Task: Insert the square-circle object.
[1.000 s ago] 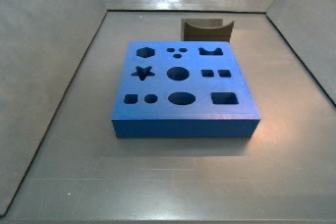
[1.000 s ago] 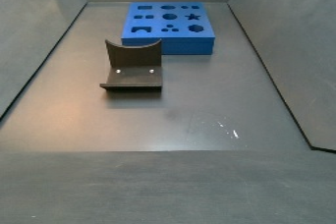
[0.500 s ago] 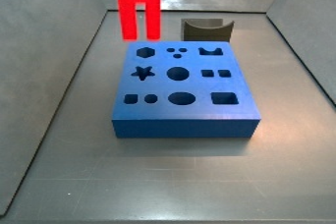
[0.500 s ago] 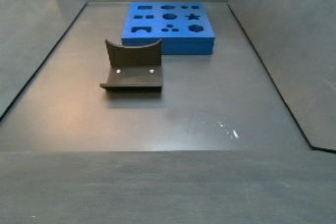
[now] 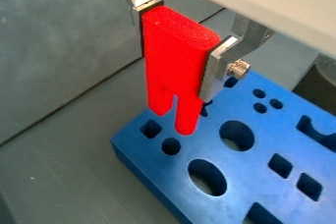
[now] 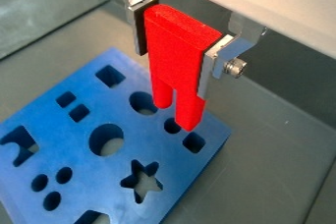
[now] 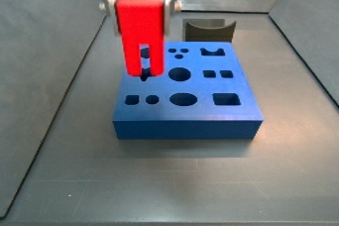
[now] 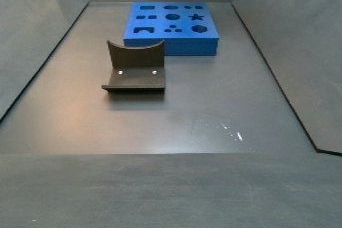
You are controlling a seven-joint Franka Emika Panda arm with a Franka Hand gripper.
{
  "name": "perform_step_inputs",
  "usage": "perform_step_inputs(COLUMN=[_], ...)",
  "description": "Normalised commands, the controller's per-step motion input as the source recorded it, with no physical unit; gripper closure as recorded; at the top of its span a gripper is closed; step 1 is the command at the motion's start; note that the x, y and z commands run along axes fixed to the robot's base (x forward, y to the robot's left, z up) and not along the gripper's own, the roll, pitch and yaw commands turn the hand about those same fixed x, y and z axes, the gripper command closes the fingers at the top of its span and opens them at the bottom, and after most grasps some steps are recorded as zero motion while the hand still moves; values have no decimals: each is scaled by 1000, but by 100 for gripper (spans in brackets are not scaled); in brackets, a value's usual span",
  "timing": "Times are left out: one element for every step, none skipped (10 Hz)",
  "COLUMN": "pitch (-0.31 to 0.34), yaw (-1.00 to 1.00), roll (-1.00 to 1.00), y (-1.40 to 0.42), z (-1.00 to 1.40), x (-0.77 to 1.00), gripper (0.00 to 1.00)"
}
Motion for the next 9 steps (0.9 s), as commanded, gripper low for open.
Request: perform_step_inputs(pitch=[-103,-76,-74,-59,0,0,-11,-6,-3], yaw=[163,94,26,0,0,0,0,0,0], roll=[31,-17,-74,-51,0,56,86,74,46], y=[0,0,0,0,-34,-71,-94,-40,0], z=[-880,-751,-626,-540,-383,-351,-377,-374,-357], x=[-3,-9,0,0,6,0,-11,-31,-31], gripper=[100,100,100,100,100,100,100,100,100])
